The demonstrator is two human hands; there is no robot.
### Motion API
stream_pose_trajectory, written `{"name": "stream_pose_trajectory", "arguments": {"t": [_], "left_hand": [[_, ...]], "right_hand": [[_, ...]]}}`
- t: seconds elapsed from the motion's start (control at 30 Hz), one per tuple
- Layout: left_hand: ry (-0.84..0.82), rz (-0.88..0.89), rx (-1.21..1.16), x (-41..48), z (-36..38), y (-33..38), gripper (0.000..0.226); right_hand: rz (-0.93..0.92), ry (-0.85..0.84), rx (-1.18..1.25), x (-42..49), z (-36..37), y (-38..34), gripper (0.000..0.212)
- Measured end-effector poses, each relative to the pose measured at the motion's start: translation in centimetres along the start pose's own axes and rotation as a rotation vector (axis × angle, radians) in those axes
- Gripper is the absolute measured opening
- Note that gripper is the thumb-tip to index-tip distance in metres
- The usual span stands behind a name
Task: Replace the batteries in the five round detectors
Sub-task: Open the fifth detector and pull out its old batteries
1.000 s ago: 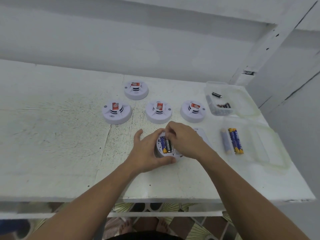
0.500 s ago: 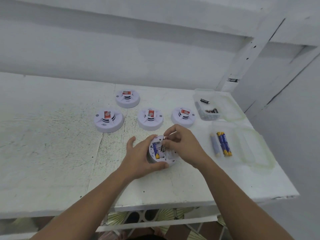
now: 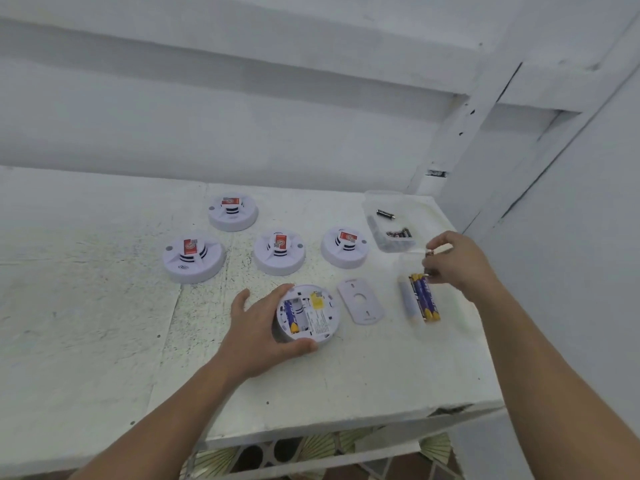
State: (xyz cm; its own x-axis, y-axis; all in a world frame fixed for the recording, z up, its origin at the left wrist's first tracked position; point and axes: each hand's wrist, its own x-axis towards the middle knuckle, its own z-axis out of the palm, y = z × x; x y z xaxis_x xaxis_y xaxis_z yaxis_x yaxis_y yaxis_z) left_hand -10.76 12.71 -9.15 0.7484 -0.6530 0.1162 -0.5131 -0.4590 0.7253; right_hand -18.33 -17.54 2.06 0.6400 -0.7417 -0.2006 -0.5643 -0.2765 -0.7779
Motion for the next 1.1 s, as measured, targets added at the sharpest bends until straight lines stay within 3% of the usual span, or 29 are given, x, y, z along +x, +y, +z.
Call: {"name": "stream_pose_trajectory", "arguments": {"t": [0.2,0.27,0.37,1.1], "left_hand": [[0.001,-0.002,-0.006,0.0,-0.1,0.2,0.119],[0.001,-0.002,-0.009,-0.1,-0.1,0.2,0.118],[0.007,0.001,0.002,-0.1,0.0,0.0,0.114],[0.014,-0.001,-0.015,-0.1,0.1,-0.2,0.111]], "right_hand": [[-0.147,0.134,-0.652,1.5,1.5,1.8,0.014],[-0.151,0.148,-0.787,1.7,2.2,2.2,0.025],[-0.135,0.148,-0.851,1.3,2.7,2.3,0.036],[-0.112,0.094,-0.89,1.3,3.2,2.8,0.039]]}}
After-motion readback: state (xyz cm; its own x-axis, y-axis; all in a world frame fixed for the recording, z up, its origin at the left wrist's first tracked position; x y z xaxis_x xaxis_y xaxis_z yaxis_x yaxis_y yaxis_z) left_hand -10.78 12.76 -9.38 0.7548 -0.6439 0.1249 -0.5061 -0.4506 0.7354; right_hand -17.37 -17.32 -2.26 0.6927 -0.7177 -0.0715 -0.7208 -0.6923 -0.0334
